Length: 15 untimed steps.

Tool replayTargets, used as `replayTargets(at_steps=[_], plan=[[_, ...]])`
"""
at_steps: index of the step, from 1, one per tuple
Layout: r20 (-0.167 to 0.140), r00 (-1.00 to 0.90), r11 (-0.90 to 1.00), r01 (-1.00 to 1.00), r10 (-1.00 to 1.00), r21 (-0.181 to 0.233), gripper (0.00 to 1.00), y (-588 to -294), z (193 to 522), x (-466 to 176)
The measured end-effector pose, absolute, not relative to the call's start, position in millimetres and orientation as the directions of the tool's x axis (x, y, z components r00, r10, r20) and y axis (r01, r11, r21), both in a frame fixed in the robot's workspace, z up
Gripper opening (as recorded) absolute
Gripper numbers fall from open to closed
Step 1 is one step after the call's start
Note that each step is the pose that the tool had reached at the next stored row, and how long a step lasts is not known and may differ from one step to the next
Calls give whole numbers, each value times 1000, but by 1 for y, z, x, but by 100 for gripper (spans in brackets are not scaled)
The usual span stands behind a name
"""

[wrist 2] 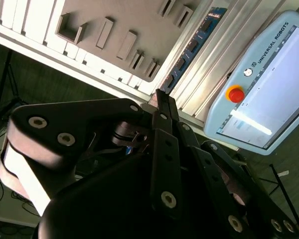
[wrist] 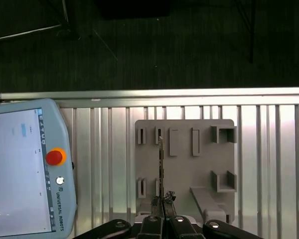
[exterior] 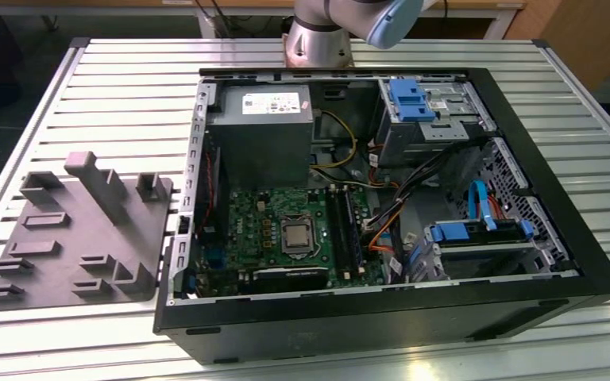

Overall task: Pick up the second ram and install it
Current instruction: 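Pick up the second ram and move it above second insertion slot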

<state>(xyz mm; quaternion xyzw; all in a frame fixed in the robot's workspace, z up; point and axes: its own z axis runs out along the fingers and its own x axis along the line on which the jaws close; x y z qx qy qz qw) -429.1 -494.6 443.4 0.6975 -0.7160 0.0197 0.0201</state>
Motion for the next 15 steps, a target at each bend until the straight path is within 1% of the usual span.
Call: replayTargets(at_steps=[15], plan=[[56, -26, 26, -1000, -998, 0, 12, -495, 458, -429]])
